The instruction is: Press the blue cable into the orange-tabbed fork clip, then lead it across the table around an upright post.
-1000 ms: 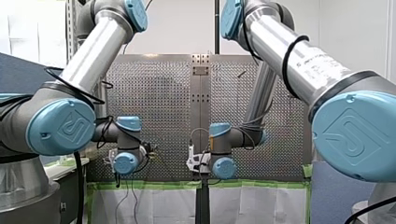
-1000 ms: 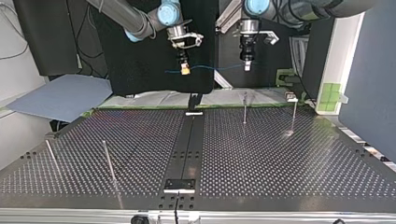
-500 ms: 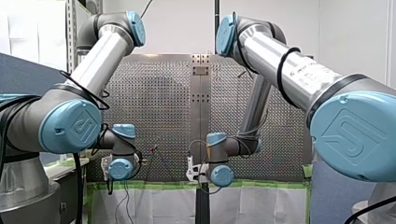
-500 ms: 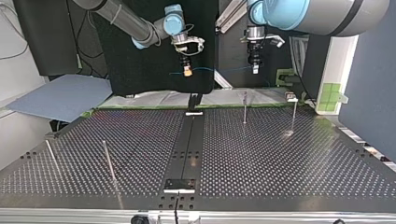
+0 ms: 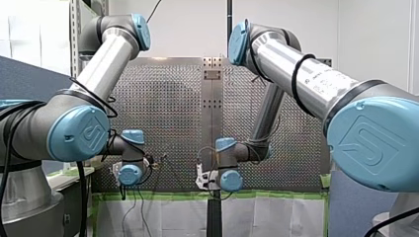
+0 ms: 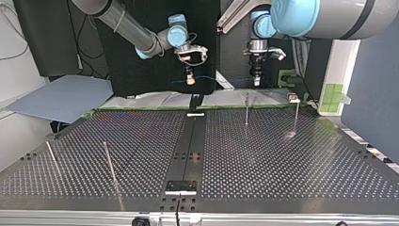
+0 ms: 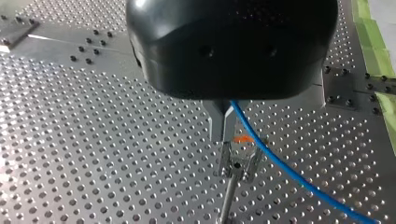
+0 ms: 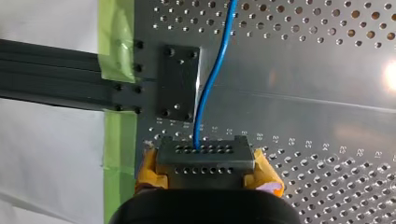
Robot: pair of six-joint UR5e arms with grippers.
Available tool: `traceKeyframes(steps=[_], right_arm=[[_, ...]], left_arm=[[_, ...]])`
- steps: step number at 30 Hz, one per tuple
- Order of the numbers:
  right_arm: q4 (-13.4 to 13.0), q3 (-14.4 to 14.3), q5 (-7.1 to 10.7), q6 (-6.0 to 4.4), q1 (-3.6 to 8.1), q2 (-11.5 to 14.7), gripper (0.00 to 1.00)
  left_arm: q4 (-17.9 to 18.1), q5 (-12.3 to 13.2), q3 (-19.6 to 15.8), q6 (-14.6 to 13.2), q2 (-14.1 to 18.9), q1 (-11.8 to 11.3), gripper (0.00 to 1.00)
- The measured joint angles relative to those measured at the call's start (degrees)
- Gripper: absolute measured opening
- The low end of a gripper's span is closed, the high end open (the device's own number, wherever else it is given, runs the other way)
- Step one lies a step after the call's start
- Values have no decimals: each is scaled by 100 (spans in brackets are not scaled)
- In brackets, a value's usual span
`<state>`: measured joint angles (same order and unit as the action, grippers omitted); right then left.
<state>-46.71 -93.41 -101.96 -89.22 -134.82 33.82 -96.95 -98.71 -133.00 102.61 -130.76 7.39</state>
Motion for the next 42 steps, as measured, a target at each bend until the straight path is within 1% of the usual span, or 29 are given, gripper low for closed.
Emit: traceKeyframes(steps=[5,11,15,19,23,27,29,31,35,42], right_arm=[[54,167,0,-5,65,-1,0],[63,247,45,-19,168,-1,0],[66,255,90,-17,233,-1,0],[74,261,112,-4,274,-2,0],[79,262,140,2,292,-2,0],[75,264,156,4,295,-2,0],[74,264,174,7,295,-1,0],[72,265,214,13,296,-3,0],[73,281,284,23,296,-3,0],[94,348,308,26,297,-2,0]], left_arm=[[-61,56,27,15,-4,-100,0],[-128,263,121,90,-59,-147,0],[-238,351,286,92,-228,-161,0],[-329,410,474,47,-417,-162,0],[-450,439,639,41,-614,-181,0],[-565,463,703,103,-806,-227,0],[-584,476,711,125,-846,-273,0],[-608,486,712,128,-823,-308,0],[-743,544,703,108,-663,-343,0],[-1055,607,700,59,-317,-349,0]])
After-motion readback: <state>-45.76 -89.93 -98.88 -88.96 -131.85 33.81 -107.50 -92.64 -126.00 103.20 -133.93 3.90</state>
